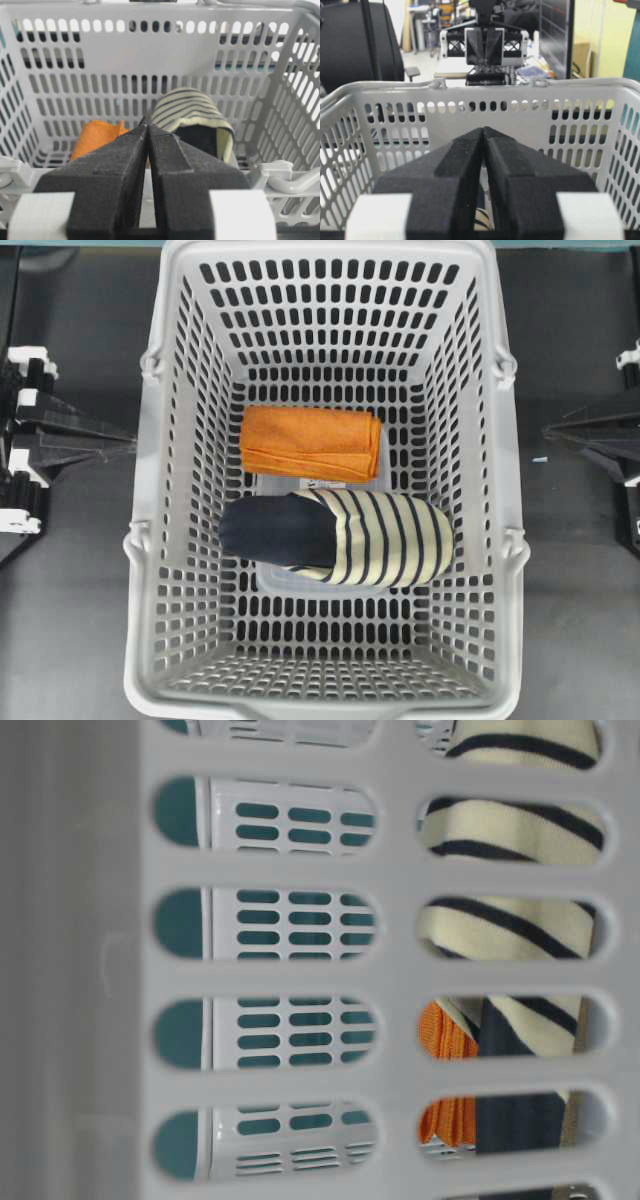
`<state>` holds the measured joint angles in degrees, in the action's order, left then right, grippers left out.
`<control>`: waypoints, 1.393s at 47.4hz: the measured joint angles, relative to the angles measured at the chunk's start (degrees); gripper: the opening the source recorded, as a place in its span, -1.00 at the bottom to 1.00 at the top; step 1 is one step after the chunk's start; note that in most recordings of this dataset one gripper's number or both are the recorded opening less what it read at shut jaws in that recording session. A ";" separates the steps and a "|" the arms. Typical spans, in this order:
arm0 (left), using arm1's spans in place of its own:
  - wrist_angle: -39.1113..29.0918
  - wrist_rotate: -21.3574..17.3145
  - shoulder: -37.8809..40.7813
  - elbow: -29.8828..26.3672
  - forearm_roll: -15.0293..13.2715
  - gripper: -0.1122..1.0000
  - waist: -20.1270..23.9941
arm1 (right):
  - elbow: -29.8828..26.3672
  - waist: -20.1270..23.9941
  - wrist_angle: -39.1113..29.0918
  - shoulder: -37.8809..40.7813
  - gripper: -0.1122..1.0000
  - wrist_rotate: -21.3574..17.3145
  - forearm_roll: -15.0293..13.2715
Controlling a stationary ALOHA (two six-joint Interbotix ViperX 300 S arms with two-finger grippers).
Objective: Pick up the slipper from the shopping basket with the left arm.
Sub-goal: 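Lower the left gripper into the basket toward the striped slipper, then close the left gripper on the striped slipper's heel edge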
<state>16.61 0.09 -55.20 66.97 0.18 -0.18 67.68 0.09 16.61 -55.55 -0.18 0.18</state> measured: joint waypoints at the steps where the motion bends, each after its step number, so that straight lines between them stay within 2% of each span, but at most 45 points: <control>1: 0.00 0.00 0.00 0.00 0.00 -0.70 0.00 | 0.00 0.00 0.09 0.00 -0.80 0.09 0.00; 5: -4.57 1.76 0.26 -2.72 1.41 -0.79 -0.79 | 0.09 0.09 -0.09 0.18 -0.81 -0.18 0.09; 11: -15.73 3.43 1.76 -10.37 2.11 -0.79 -1.76 | 0.09 0.70 -0.35 0.18 -0.81 -0.35 0.44; 22: -33.57 3.60 10.81 -25.31 2.20 -0.79 -2.29 | 0.18 1.32 -0.44 0.18 -0.81 -0.35 0.53; 39: -47.29 3.87 33.31 -43.51 2.20 -0.79 -4.04 | 0.26 1.41 -1.14 0.18 -0.81 -0.35 0.53; 53: -52.65 5.19 47.81 -53.35 2.20 -0.76 -6.15 | 0.35 1.41 -1.85 0.09 -0.81 -0.44 0.53; 57: -54.23 6.15 51.42 -55.72 2.11 -0.52 -6.33 | 0.35 1.41 -1.93 0.09 -0.81 -0.79 0.53; 66: -55.90 7.65 57.13 -59.77 2.20 0.48 -6.24 | 0.44 1.41 -1.93 0.09 -0.81 -1.76 0.53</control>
<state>-39.29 7.73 1.93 7.21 2.37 -6.42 68.12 1.49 14.68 -55.46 -1.93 0.70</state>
